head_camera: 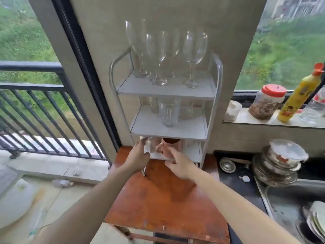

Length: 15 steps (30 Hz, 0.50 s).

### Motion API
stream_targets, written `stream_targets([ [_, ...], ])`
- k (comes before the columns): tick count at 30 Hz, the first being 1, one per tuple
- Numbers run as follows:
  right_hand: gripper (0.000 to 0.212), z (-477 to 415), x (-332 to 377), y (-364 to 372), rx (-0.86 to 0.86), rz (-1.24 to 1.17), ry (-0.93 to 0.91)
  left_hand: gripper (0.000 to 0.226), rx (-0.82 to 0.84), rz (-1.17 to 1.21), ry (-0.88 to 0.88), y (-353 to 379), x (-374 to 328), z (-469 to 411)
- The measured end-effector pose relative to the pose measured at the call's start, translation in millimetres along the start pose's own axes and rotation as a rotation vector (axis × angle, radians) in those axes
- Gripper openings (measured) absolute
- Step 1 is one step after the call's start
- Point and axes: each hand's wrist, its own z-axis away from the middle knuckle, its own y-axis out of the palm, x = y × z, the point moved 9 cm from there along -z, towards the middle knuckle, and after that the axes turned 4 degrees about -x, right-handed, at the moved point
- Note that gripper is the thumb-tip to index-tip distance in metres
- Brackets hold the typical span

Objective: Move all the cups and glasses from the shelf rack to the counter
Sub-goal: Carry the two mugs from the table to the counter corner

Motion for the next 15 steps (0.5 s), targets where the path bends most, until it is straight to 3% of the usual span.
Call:
stream_targets([
  [2, 0.053, -17.3, 2.7, 16.7, 0.006, -0.074, 0.021, 0.067, 0.001, 0.020, -0.004, -1.5, 7.3, -12.7],
  [7, 0.082, -39.6, -9.9, 45.5, 0.021, -0.066, 0.128, 0.069, 0.041, 0.025, -0.015, 4.0, 25.3, -31.7],
  [11, 0.081, -44.6, -11.0, 47.8, -0.009, -0.122, 0.128, 0.076, 0.088, 0.025, 0.030, 12.2, 27.1, -41.4],
  [15, 0.076, -37.6, -13.1, 46.3, -0.015, -0.227, 0.139, 0.073, 0.126, 0.252, -0.092, 17.9, 35.9, -47.1],
])
